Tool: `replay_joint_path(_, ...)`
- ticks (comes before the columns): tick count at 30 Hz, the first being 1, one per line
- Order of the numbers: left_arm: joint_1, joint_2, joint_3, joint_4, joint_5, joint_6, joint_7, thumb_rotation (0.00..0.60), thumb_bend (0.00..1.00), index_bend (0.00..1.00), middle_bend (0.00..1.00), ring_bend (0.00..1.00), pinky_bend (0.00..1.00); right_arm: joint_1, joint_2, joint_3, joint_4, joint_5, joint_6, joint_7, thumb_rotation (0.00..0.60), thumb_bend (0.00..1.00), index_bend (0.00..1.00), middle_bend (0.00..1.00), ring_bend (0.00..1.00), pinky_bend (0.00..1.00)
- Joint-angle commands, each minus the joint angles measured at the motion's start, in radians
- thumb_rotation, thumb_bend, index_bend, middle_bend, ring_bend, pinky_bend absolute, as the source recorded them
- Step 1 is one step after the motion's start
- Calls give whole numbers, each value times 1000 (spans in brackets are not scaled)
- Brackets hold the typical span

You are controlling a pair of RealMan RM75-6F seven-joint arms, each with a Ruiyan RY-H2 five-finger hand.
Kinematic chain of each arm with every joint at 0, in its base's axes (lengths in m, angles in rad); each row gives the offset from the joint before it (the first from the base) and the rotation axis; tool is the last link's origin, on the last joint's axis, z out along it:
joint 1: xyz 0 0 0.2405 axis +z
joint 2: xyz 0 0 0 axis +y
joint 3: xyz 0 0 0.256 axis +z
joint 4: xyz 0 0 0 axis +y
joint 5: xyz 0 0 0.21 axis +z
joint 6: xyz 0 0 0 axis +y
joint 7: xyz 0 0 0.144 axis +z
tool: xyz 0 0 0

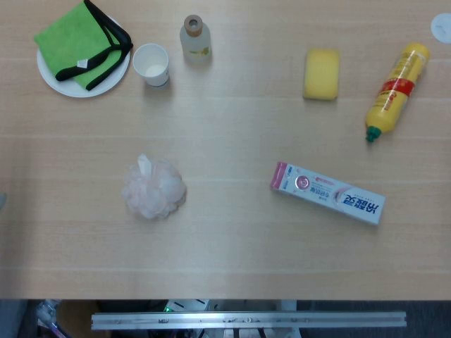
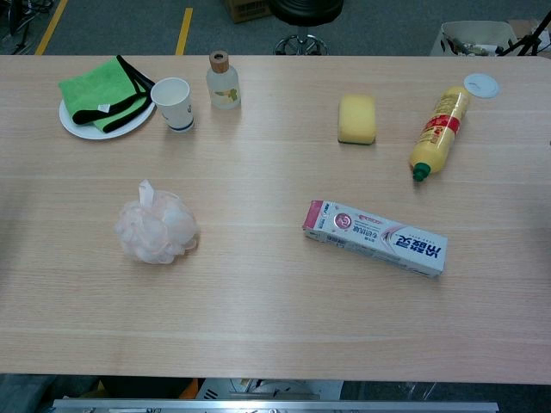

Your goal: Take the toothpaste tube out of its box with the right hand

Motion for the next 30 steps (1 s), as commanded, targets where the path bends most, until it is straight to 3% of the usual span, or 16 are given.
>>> replay_joint_path(1, 3, -2, 1, 7, -3, 0, -9, 600, 164, 136, 41, 91, 115, 13, -13, 3, -7, 1, -16, -1, 600, 0, 331, 298, 239, 403)
replay_joint_path(19, 16, -12, 8, 49, -10, -5, -56, 600, 163, 136, 42, 91, 116, 151, -150, -11, 8, 9, -226, 3, 600, 0, 332, 275, 211, 356)
replay_joint_path(30, 22, -19, 10, 81, -10, -8, -98, 600, 164, 136, 41, 91, 120, 198, -231, -26, -44, 118, -263, -181, 600, 0, 319, 253, 188, 331)
